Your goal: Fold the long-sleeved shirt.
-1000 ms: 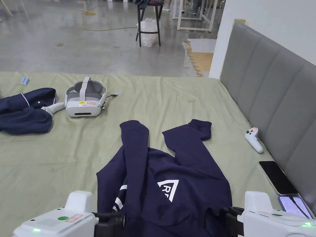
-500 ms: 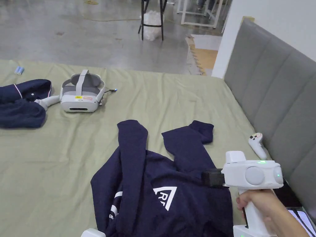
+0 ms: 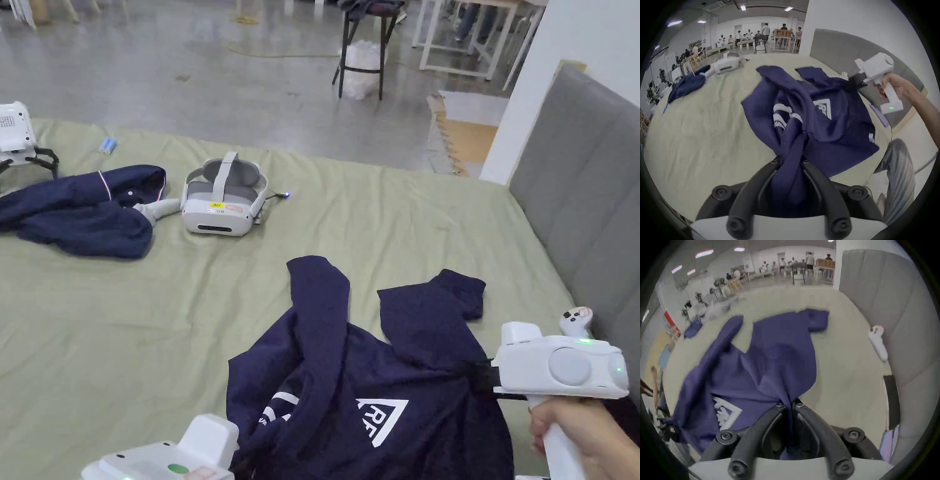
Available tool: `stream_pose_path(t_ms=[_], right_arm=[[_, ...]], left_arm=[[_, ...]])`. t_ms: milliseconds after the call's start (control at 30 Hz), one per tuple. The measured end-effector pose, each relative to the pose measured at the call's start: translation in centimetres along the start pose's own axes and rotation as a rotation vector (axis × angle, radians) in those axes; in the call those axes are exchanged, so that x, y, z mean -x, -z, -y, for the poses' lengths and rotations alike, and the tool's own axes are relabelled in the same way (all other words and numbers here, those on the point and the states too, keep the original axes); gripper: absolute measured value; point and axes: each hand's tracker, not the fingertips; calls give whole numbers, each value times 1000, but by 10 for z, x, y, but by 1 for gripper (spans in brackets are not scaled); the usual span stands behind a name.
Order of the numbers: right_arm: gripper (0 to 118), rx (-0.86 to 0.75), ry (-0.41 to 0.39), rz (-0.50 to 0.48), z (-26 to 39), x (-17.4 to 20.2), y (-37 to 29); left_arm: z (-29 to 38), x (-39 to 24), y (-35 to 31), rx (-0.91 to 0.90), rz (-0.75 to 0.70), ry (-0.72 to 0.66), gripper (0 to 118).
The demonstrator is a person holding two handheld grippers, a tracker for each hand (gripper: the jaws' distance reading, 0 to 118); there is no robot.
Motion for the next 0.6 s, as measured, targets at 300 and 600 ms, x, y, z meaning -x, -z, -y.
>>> stream_pose_path(t_ms=[300,600], right_arm=[[3,-528,-121,13,-164,45,-208],[3,-814,-159,137,-322,76,-317]], left_arm=[[-232,44,-111,-445,-167,157,17],[-442,61,-191,-669,-172,131,12]])
